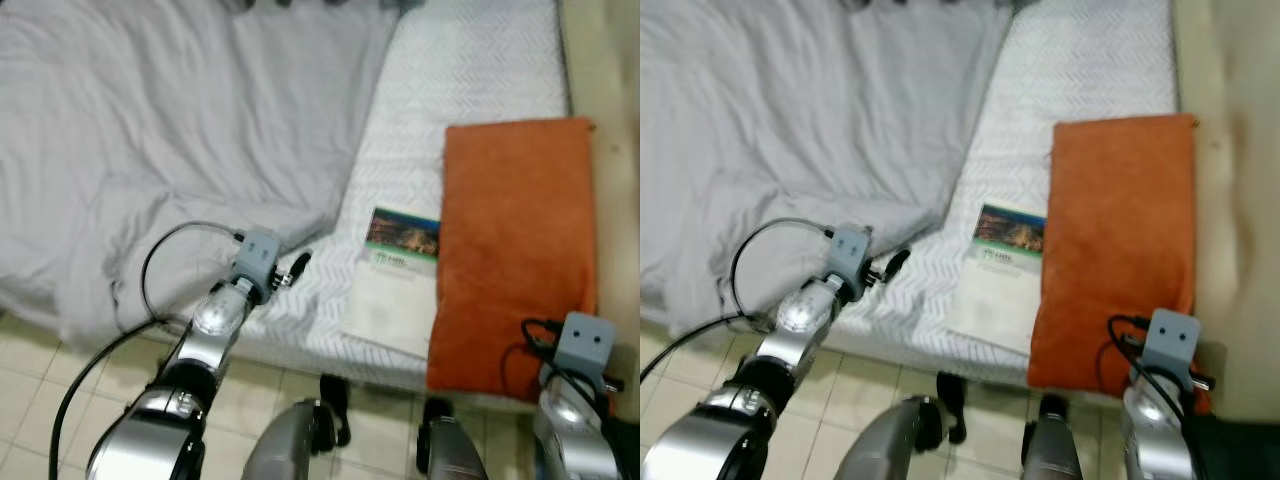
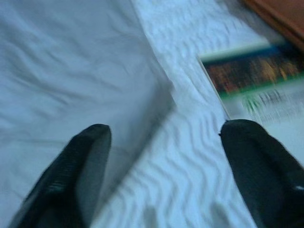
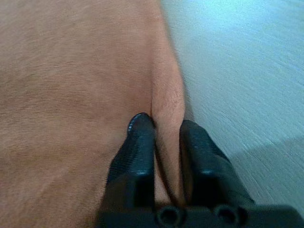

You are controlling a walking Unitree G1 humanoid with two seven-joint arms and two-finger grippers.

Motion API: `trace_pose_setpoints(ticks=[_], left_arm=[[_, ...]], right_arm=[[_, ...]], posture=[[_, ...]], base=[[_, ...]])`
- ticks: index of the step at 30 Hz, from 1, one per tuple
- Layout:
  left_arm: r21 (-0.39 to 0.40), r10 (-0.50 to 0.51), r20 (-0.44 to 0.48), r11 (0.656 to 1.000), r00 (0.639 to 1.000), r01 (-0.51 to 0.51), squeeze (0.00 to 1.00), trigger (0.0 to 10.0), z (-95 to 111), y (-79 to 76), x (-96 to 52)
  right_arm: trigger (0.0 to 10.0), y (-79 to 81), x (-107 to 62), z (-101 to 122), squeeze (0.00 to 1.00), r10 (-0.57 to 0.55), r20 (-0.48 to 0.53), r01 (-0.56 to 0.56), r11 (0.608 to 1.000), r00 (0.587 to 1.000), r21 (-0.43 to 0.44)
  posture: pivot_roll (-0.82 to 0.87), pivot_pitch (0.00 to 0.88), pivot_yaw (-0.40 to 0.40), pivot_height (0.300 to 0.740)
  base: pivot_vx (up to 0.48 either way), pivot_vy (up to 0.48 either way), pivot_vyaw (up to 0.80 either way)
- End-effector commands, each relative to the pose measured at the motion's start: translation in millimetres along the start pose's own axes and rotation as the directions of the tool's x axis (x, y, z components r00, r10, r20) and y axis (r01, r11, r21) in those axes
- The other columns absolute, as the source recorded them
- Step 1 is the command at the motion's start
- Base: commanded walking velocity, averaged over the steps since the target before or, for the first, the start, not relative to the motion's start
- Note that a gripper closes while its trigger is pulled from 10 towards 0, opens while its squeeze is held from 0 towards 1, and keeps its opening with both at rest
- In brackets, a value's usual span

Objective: Clean up the room

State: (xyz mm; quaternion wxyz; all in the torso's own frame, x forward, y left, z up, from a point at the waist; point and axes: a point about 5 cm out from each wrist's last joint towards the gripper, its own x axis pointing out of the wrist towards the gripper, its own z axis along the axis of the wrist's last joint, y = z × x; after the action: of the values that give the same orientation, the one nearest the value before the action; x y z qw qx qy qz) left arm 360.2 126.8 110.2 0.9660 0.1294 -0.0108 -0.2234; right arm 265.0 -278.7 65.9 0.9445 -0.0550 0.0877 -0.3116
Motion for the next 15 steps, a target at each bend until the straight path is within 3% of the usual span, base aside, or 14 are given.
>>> trace_pose_setpoints(ticks=[1, 6, 9, 10, 13, 15], left_arm=[[0.033, -0.021, 0.039, 0.999, 0.999, 0.02, 1.0, 10.0, 5, -0.9, -1.5], [0.048, -0.019, 0.056, 0.999, 0.998, 0.017, 1.0, 10.0, 6, 3.6, -7.9], [0.083, -0.029, 0.069, 0.996, 0.997, 0.023, 1.0, 10.0, 4, 4.5, -19.6], [0.09, -0.03, 0.078, 0.996, 0.997, 0.023, 1.0, 10.0, 4, 3.5, -27.2], [0.093, -0.027, 0.076, 0.995, 0.997, 0.02, 1.0, 10.0, 2, 2.0, -31.2], [0.101, -0.011, 0.042, 0.995, 0.999, 0.006, 1.0, 10.0, -9, -4.9, -46.1]], right_arm=[[10.0, 2.8, -10.8, -32, 1.0, 0.031, -0.145, -0.029, 1.0, 0.989, 0.01], [10.0, 7.2, -6.0, -24, 1.0, 0.046, -0.125, -0.041, 0.998, 0.991, 0.048], [10.0, 12.1, -6.2, -9, 1.0, 0.068, -0.036, -0.067, 0.997, 0.997, 0.045], [10.0, 15.2, -8.2, 5, 1.0, 0.096, 0.056, -0.096, 0.995, 0.994, -0.003], [10.0, 17.1, -10.0, 12, 1.0, 0.113, 0.098, -0.111, 0.994, 0.989, -0.021], [10.0, 16.7, -11.9, 26, 1.0, 0.122, 0.206, -0.108, 0.991, 0.971, -0.08]], posture=[[-0.14, 0.457, 0.159, 0.74], [-0.13, 0.458, 0.149, 0.74], [-0.12, 0.428, 0.14, 0.74], [-0.12, 0.419, 0.139, 0.74], [-0.11, 0.393, 0.136, 0.74], [-0.1, 0.316, 0.128, 0.74]], base=[[0.0, 0.0, 0.0], [0.0, 0.0, 0.0], [0.0, 0.0, 0.0], [0.0, 0.0, 0.0], [0.0, 0.0, 0.0], [0.0, 0.0, 0.0]])
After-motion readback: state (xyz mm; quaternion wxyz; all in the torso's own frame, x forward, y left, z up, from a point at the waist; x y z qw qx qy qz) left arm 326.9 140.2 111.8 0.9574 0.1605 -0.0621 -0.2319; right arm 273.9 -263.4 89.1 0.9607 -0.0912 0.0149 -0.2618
